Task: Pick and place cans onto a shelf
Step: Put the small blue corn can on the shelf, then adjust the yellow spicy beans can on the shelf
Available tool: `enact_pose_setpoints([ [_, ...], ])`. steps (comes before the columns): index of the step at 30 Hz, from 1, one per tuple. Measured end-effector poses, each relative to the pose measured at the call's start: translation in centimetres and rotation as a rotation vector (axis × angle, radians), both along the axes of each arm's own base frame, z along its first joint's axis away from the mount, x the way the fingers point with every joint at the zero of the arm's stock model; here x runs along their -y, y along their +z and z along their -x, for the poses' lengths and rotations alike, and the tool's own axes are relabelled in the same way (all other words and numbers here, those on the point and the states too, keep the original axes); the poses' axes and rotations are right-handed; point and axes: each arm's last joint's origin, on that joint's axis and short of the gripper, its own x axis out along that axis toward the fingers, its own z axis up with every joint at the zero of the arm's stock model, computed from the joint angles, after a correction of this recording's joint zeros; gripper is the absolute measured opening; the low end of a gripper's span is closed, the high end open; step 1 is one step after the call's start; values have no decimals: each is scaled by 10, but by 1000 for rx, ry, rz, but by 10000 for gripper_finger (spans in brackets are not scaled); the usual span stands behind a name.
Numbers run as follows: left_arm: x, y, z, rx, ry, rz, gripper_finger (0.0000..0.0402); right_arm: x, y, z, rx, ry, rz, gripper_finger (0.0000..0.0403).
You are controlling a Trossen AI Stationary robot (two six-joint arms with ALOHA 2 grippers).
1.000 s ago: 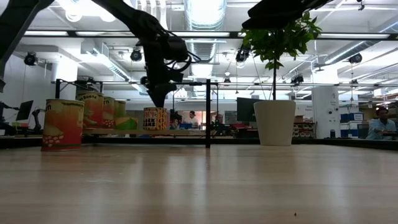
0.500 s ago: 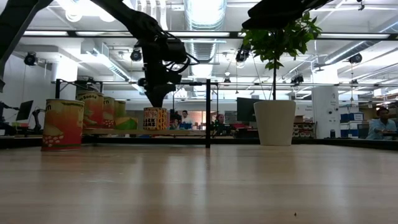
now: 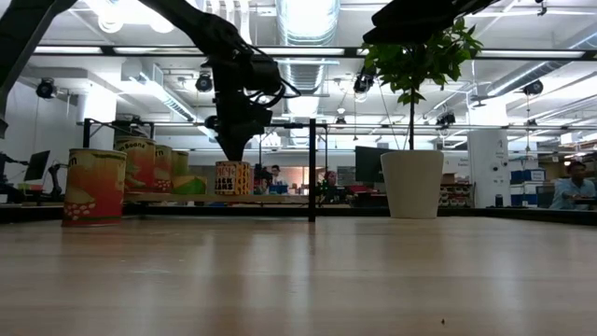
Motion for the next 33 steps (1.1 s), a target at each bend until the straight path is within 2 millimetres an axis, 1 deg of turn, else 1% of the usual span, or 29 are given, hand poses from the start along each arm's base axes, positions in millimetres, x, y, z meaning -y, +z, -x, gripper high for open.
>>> enact_pose_setpoints([
  [7, 4, 1, 0, -1, -6, 4, 0, 0, 0, 0, -1, 0, 0, 327],
  [14, 6, 7, 2, 11, -6, 6, 0, 0, 0, 0, -1, 0, 0, 327],
  [20, 9, 18, 5, 41, 0, -21, 0, 0, 0, 0, 0, 0, 0, 327],
  [23, 14, 26, 6, 50, 8, -51, 0, 0, 0, 0, 0, 1, 4, 327],
  [26, 25, 38, 7, 81, 5, -68, 0, 0, 0, 0, 1, 4, 11, 327],
  [28, 37, 46, 6, 91, -24, -70, 0, 0, 1, 0, 7, 8, 23, 327],
  [31, 63, 53, 2, 97, -121, -28, 0, 0, 2, -1, 16, 12, 36, 327],
  [33, 83, 56, 0, 96, -226, 25, 0, 0, 2, -1, 15, 14, 42, 327],
])
